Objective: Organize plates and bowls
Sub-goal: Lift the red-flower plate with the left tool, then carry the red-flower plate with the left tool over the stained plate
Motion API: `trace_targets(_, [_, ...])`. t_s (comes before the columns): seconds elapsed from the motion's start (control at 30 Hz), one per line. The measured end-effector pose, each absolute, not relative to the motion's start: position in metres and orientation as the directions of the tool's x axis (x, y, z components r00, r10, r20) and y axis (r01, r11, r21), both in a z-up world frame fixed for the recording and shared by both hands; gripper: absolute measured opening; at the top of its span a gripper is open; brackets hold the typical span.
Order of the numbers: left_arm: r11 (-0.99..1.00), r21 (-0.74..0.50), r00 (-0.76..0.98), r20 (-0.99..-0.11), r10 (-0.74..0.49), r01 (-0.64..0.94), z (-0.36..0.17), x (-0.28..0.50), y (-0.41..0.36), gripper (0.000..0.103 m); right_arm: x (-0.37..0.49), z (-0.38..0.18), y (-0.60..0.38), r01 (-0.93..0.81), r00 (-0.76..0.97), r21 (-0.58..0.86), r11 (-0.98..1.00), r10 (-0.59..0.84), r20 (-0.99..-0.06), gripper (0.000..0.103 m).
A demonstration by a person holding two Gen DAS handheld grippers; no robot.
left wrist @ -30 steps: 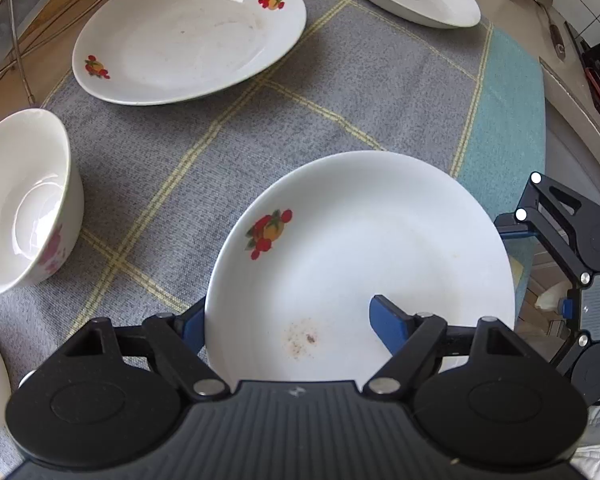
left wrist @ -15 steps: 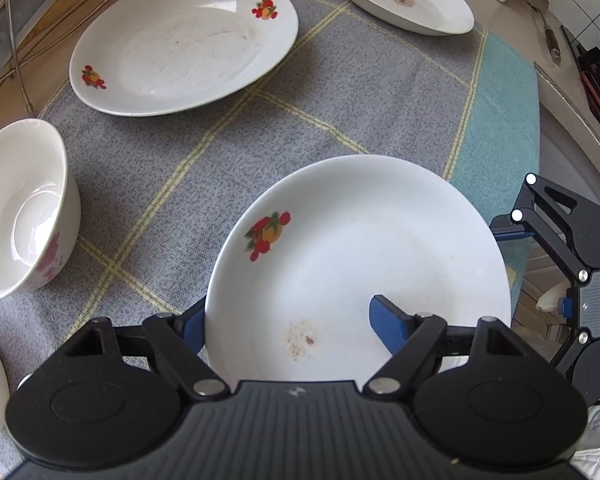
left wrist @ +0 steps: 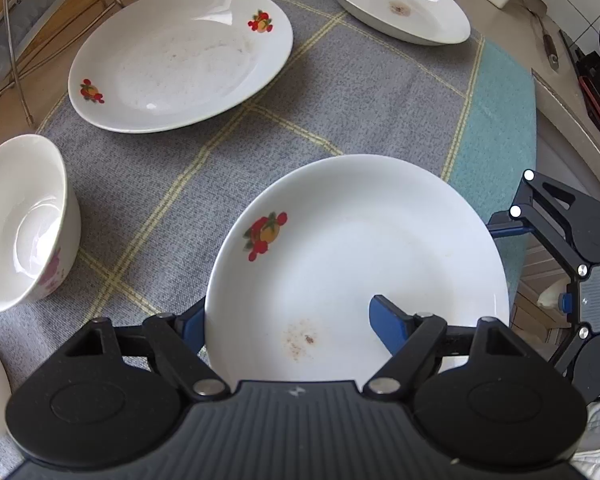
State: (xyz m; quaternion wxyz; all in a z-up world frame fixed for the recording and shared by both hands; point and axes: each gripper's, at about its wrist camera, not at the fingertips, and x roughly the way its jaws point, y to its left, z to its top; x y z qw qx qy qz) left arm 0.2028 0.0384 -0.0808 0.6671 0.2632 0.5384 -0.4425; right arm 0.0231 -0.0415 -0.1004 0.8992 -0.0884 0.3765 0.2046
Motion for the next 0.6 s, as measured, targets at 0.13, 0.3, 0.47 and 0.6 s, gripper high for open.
trace_targets(0.13, [0.474, -0.122, 0.036, -0.950, -0.310, 0.872, -0.079, 0.202, 0.036, 0.080, 0.024, -0.098, -0.045, -0.443, 0.630, -0.009, 0.896, 0.304, -0.715, 0.103])
trace_targets(0.3, [0.483, -0.120, 0.044, -0.948, -0.314, 0.868, -0.076, 0.201, 0.032, 0.080, 0.025, -0.094, -0.050, -0.459, 0.624, -0.016, 0.888, 0.309, -0.718, 0.103])
trace_targets(0.47, [0.493, -0.119, 0.052, -0.947, -0.318, 0.862, -0.072, 0.201, 0.027, 0.080, 0.028, -0.090, -0.058, -0.472, 0.619, -0.020, 0.881, 0.315, -0.719, 0.103])
trace_targets(0.6, [0.496, -0.113, 0.060, -0.946, -0.319, 0.861, -0.068, 0.201, 0.021, 0.080, 0.029, -0.087, -0.066, -0.476, 0.619, -0.019, 0.879, 0.320, -0.717, 0.103])
